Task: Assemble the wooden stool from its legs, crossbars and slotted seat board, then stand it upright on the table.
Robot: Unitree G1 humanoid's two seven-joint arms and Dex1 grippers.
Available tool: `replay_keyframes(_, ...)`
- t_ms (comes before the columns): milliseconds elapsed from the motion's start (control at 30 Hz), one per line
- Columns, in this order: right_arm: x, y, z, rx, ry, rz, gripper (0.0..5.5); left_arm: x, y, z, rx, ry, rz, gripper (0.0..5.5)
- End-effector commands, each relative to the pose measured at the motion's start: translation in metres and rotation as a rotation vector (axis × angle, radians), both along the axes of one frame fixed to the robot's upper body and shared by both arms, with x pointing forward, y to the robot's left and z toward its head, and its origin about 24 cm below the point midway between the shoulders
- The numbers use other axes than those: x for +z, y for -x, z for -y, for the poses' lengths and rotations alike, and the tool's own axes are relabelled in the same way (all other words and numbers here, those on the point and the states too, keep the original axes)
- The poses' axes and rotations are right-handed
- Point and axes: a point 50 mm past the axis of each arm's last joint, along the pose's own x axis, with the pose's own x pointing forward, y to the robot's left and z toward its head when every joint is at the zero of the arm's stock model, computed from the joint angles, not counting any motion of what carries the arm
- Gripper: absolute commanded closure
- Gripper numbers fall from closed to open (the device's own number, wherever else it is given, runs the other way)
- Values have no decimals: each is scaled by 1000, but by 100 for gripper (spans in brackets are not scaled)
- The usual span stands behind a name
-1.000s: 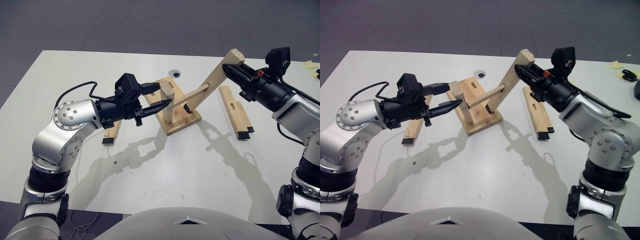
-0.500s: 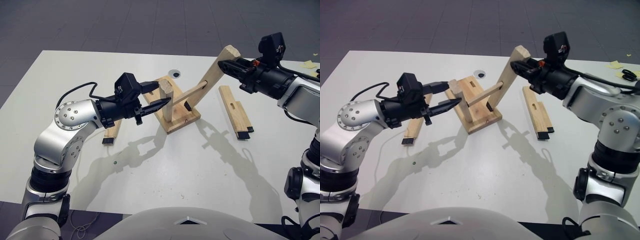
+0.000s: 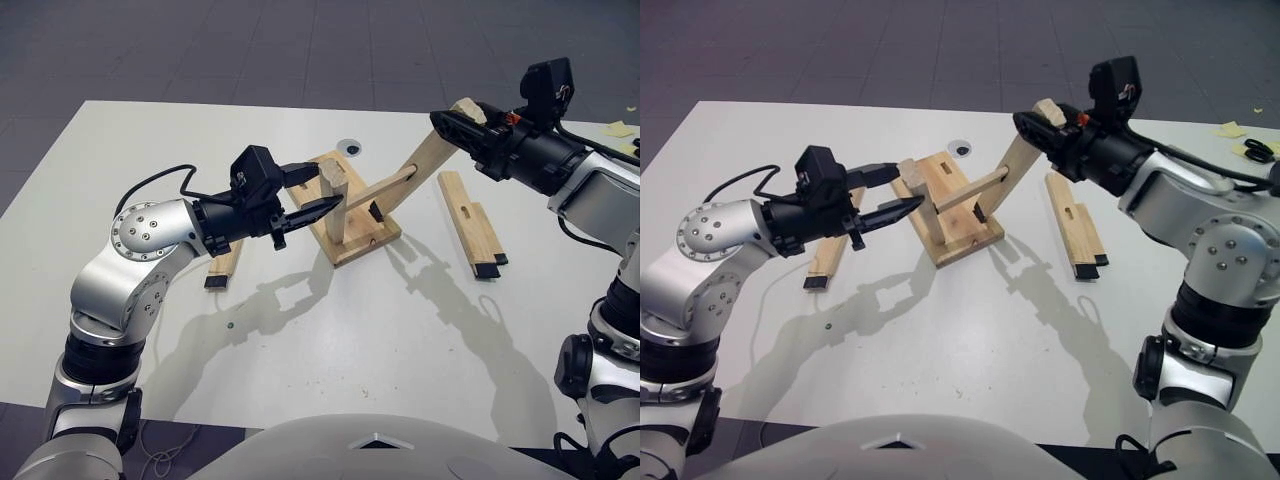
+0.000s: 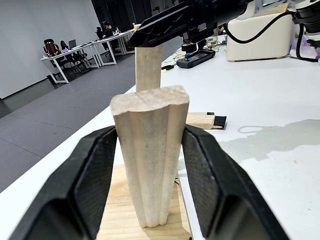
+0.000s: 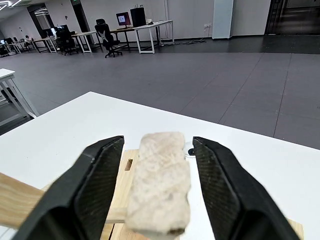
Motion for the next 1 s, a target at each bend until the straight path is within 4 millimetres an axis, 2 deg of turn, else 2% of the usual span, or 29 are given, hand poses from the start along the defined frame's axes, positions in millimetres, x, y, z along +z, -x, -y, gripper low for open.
replay_keyframes(33,-7,7,0,0,-124,46,237,-8,1,0,-7,-23,-44,344)
replay_keyframes(200,-32,20,-5,-14,-188,59,147,-7,0,1,-6,-13,-41,344)
replay_keyframes(500,-63,28,0,-115,-218,106,10,-8,1,4,-11,-2,-45,344)
replay_keyframes(800,-65,26,-13,-102,-262,111,150,-7,0,5,-8,0,-40,344)
replay_keyframes(1000,-66,25,-13,-110,-256,104,258,-7,0,6,-6,0,-38,344)
